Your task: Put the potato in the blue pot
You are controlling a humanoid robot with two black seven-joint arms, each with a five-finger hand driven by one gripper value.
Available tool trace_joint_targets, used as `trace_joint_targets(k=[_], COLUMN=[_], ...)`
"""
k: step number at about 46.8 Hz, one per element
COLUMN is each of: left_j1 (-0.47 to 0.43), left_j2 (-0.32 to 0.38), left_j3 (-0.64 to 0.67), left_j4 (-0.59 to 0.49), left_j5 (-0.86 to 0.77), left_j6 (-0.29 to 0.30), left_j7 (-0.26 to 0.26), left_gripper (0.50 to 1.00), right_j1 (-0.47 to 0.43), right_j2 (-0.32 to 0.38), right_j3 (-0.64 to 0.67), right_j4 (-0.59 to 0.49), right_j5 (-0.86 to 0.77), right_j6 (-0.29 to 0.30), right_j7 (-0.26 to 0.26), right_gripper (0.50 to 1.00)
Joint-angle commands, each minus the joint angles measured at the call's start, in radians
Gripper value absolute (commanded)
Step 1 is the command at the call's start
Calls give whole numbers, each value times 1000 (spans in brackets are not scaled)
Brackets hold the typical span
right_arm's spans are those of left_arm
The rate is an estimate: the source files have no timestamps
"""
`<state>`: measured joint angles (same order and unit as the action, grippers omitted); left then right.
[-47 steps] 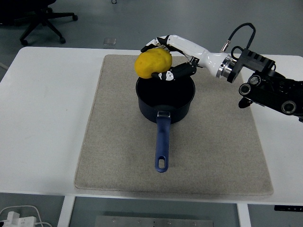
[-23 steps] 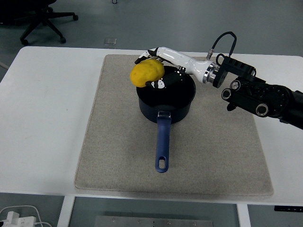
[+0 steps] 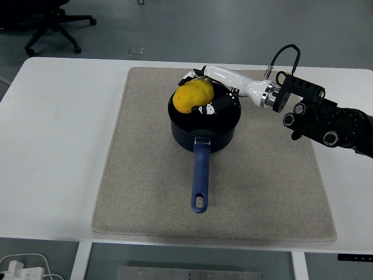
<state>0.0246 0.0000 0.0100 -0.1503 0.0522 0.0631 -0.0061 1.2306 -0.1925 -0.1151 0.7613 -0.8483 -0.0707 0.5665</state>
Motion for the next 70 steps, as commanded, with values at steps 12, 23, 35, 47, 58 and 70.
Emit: trace_joint_targets(k=[12, 23, 35, 47, 58, 70], left_j1=[0, 0, 0, 0, 0, 0], left_j2=[0, 0, 0, 0, 0, 0], left_j3=[1, 1, -1, 1, -1, 1], left_j4=[0, 0, 0, 0, 0, 0], left_j5=[0, 0, 0, 0, 0, 0], left_j6=[0, 0, 0, 0, 0, 0], left_j7=[0, 0, 0, 0, 0, 0], left_gripper=[996, 996, 996, 996, 996, 996], right_j1=[-19, -17, -20, -20, -25, -37], right_j2=[-36, -48, -51, -50, -38, -36], right_j3=[-5, -25, -26, -25, -25, -23], right_j4=[-19, -17, -13, -5, -5, -5], right_j5=[0, 3, 3, 3, 3, 3], right_j6=[3, 0, 0, 0, -1, -1], right_j7=[13, 21, 29, 29, 29, 30], right_gripper=[500, 500, 500, 500, 500, 500])
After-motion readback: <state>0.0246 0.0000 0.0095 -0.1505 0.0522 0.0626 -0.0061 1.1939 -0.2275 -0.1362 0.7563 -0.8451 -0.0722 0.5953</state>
